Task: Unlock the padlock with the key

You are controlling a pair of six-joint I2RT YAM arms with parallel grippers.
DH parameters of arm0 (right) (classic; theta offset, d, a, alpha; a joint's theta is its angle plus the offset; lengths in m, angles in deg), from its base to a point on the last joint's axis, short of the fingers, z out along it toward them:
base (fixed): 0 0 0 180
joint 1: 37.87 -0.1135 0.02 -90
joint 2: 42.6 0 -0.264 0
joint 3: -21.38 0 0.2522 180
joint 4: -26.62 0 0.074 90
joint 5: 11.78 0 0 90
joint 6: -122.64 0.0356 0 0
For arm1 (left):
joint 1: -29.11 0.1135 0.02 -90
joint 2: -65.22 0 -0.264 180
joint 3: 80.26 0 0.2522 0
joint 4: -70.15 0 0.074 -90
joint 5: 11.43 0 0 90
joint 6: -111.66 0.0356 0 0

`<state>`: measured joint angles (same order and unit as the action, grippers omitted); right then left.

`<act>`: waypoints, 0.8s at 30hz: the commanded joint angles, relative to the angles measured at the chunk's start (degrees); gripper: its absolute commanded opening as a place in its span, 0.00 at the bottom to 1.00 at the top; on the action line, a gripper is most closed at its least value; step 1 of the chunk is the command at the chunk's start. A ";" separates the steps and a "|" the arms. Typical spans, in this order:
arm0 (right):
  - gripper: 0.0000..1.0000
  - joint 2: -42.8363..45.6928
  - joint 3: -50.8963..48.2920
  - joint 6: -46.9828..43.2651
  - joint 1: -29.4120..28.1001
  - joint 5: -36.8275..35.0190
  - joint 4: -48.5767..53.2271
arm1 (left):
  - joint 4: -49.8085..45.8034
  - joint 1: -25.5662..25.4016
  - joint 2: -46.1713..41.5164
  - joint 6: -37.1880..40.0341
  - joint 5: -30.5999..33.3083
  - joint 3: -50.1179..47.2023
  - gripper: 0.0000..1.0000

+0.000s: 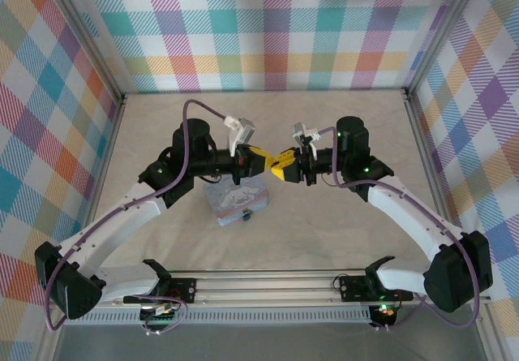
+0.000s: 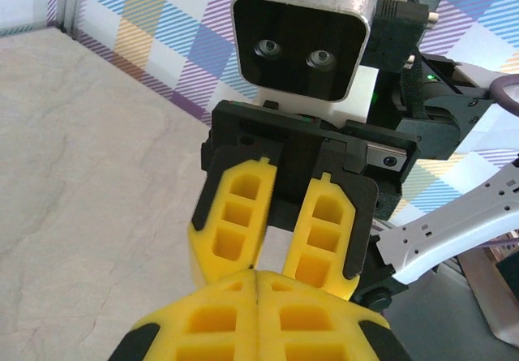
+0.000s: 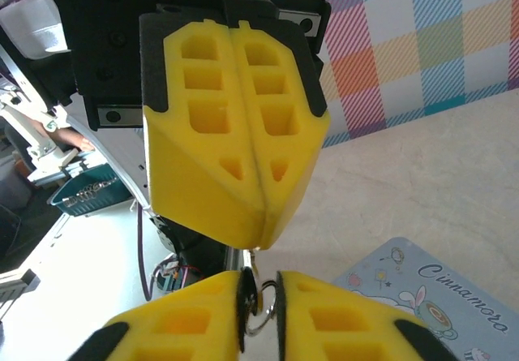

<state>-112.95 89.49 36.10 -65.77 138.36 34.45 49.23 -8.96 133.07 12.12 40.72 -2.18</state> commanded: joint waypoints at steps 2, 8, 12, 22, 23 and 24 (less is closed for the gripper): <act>0.07 1.55 0.39 -1.78 -0.40 0.70 1.62 | 1.42 -0.08 -0.51 0.84 -0.12 -0.59 0.00; 0.00 3.34 -0.47 -2.47 -0.39 -0.77 2.62 | 1.45 -0.08 -0.71 0.85 0.55 -1.02 0.00; 0.00 4.07 -0.64 -4.13 -0.40 -3.18 5.26 | 0.74 0.02 -0.91 0.42 3.69 -0.80 0.32; 0.00 6.09 -3.01 -8.40 -0.40 -22.54 16.33 | -10.33 4.50 -2.40 -9.08 26.86 -0.96 0.92; 0.00 6.34 -3.80 -8.23 -0.36 -24.32 16.65 | -12.36 5.74 -2.39 -11.27 28.88 -1.39 0.94; 0.00 6.38 -4.42 -8.12 -0.36 -25.62 16.91 | -13.98 6.97 -2.38 -13.15 30.22 -1.90 0.96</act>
<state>-107.44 86.76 29.79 -65.81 119.65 47.74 41.76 -4.50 132.09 5.13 62.14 -2.62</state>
